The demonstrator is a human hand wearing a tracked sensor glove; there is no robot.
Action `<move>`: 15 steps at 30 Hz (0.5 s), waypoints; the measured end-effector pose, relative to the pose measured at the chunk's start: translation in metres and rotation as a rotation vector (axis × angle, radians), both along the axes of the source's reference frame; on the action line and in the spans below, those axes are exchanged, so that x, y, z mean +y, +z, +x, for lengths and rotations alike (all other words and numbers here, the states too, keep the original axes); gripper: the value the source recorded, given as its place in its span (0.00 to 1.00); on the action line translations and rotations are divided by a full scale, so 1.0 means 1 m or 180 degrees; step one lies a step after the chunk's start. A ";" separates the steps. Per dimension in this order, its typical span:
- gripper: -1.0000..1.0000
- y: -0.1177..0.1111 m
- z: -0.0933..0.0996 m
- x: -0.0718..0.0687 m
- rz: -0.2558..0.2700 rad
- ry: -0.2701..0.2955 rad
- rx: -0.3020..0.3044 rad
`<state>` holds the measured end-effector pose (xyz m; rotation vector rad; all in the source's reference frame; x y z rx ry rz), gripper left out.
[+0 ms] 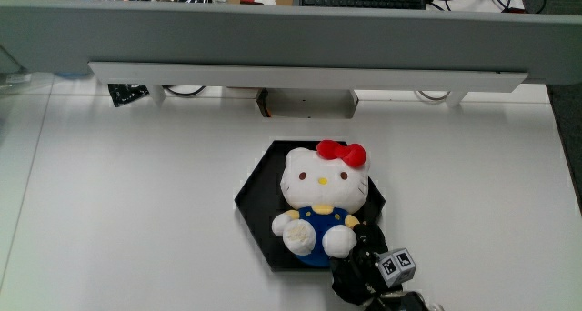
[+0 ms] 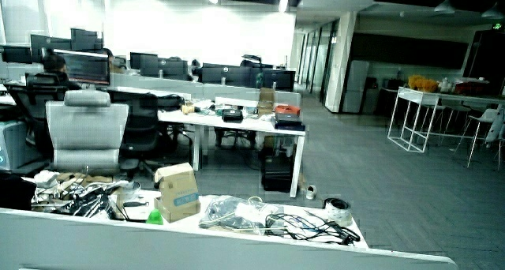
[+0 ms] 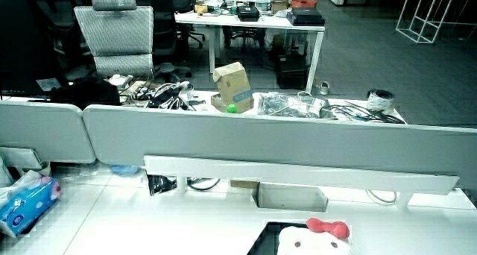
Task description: Place hello kitty into plate
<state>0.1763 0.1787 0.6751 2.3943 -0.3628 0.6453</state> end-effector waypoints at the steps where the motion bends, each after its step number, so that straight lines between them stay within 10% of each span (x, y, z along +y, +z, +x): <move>1: 0.08 0.004 0.002 0.002 -0.0010 0.0016 0.0027; 15: 0.00 -0.012 0.011 0.014 0.0145 0.0159 -0.0192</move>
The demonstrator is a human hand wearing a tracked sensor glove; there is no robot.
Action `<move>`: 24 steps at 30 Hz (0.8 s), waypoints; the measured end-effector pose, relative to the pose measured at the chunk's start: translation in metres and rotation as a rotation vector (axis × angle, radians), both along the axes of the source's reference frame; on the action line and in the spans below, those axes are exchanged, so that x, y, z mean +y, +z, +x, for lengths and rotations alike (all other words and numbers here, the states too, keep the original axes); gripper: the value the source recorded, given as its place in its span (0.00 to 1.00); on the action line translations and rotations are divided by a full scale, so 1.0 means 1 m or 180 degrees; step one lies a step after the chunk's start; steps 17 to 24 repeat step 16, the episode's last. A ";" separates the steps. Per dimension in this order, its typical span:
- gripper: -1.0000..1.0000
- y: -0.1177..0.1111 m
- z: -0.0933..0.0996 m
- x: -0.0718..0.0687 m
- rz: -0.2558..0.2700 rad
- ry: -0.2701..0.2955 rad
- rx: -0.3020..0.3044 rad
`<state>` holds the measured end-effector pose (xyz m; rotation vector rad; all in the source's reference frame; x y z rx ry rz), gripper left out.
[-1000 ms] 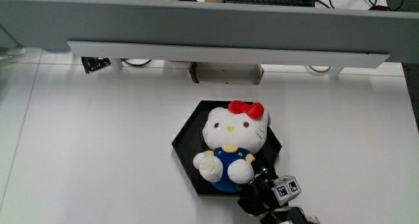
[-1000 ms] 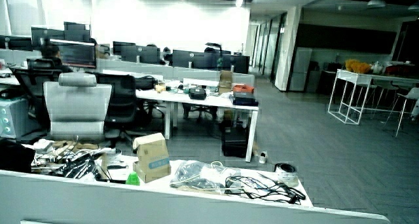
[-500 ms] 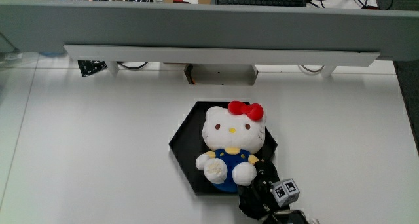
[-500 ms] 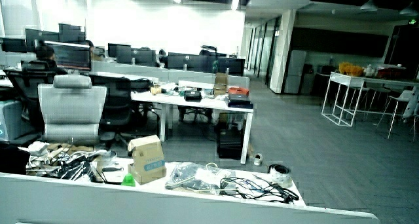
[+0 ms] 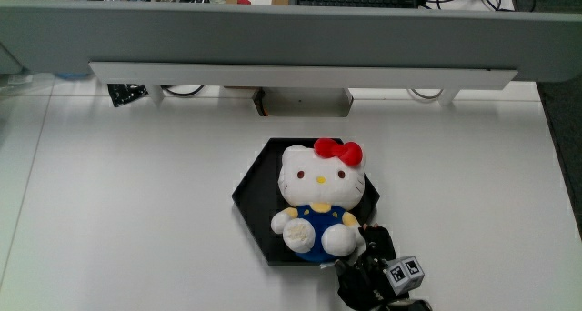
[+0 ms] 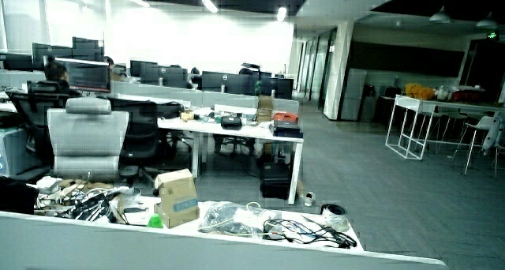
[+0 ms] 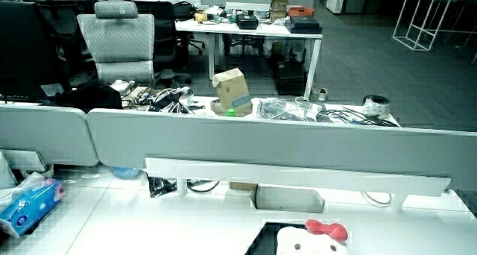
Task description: Place hello kitty into plate
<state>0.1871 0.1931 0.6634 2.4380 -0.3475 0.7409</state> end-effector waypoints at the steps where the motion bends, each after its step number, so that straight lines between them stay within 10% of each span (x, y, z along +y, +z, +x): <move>1: 0.00 -0.001 0.001 0.002 0.0031 -0.0013 -0.0012; 24: 0.00 -0.016 0.010 0.029 -0.0066 0.0111 -0.0340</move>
